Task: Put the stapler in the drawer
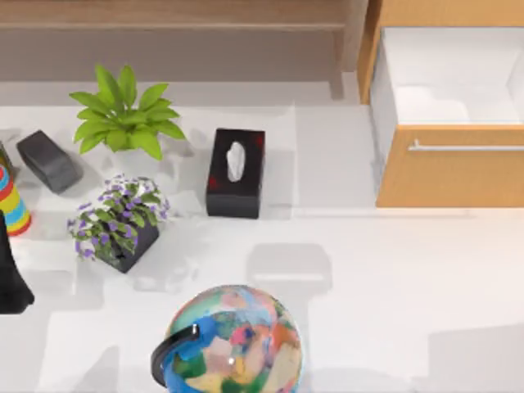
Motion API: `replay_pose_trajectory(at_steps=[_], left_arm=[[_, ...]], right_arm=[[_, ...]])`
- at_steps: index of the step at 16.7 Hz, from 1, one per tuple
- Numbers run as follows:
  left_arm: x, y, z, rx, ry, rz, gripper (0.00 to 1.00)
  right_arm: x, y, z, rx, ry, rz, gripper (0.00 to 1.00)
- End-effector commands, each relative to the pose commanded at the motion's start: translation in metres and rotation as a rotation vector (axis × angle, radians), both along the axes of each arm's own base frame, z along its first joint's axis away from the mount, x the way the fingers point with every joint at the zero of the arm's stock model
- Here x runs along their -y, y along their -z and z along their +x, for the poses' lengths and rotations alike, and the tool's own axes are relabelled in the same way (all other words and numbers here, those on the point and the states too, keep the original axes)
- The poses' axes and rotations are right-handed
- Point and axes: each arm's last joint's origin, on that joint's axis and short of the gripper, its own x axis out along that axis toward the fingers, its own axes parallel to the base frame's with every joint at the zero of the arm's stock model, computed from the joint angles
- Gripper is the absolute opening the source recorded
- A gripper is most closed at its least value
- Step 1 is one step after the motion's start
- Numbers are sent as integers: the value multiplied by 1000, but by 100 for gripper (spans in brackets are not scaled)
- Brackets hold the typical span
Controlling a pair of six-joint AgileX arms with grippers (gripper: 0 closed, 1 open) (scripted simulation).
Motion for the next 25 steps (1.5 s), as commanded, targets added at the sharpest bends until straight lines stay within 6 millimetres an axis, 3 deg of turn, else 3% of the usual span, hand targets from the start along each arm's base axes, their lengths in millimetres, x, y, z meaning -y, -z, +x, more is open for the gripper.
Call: replay_pose_trajectory(at_steps=[3,8,12,16,20,23,25], left_arm=[[0,0,0,0,0,0,100],[0,0,0,0,0,0,100],[0,0,0,0,0,0,100],[0,0,0,0,0,0,100],[0,0,0,0,0,0,100],[0,0,0,0,0,0,100],[0,0,0,0,0,0,100]], right_arm=[[0,-15,-1,2,4,0,0],[0,-15,-1,0,5,1,0],[-3,-38,22,102,-61,-36,0],[-16,-91,74,266,-177,-90,0],[-41,-148,146,399,-250,-111,0],[-62,-167,197,441,-239,-89,0],[-75,-166,224,435,-200,-59,0]])
